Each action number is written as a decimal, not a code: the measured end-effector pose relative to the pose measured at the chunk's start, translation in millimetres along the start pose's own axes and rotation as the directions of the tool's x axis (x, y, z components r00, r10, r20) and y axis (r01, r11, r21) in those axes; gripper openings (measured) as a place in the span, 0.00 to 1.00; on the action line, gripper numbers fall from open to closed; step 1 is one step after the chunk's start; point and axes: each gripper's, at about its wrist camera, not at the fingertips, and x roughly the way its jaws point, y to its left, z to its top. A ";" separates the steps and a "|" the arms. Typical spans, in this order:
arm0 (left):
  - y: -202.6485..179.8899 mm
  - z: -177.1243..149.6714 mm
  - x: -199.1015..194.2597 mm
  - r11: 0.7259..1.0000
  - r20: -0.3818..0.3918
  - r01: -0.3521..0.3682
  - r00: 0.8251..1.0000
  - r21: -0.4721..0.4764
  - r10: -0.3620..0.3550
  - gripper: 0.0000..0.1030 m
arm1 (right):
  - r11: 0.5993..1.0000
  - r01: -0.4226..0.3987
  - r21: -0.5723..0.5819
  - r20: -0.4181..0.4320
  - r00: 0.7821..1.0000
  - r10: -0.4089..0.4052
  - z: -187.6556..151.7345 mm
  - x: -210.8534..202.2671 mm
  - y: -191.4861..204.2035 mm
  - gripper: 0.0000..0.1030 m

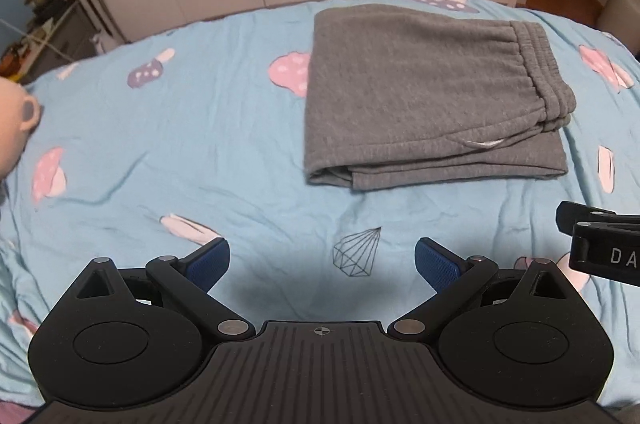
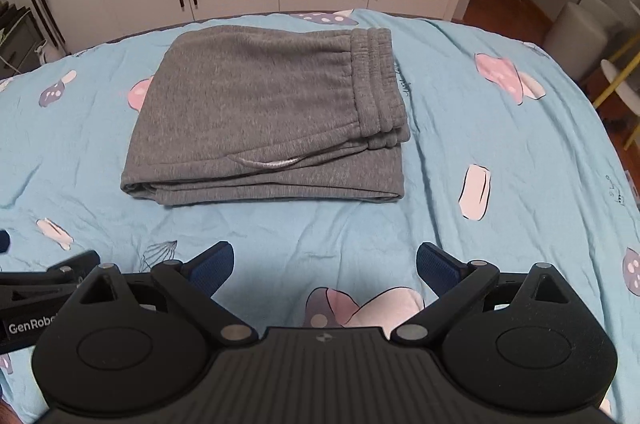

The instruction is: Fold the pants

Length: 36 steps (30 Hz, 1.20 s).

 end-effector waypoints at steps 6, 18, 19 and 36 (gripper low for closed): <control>-0.5 6.4 -0.4 1.000 -0.031 0.002 1.000 0.000 -0.002 0.99 | 0.999 -0.007 0.035 -0.021 1.000 0.007 7.6 -2.7 -3.5 0.95; -2.2 10.8 7.0 0.999 -0.085 0.032 0.996 -0.005 -0.032 0.99 | 0.998 -0.026 0.054 -0.034 0.999 0.027 12.5 -0.1 -4.2 0.95; -2.3 11.2 7.8 0.999 -0.089 0.034 0.995 -0.006 -0.035 0.99 | 0.998 -0.024 0.050 -0.034 0.999 0.025 12.6 0.2 -3.6 0.95; -6.5 13.3 12.4 0.999 -0.119 0.035 0.992 0.004 -0.034 0.99 | 0.999 -0.005 0.033 -0.046 0.999 0.006 12.9 4.4 -2.1 0.95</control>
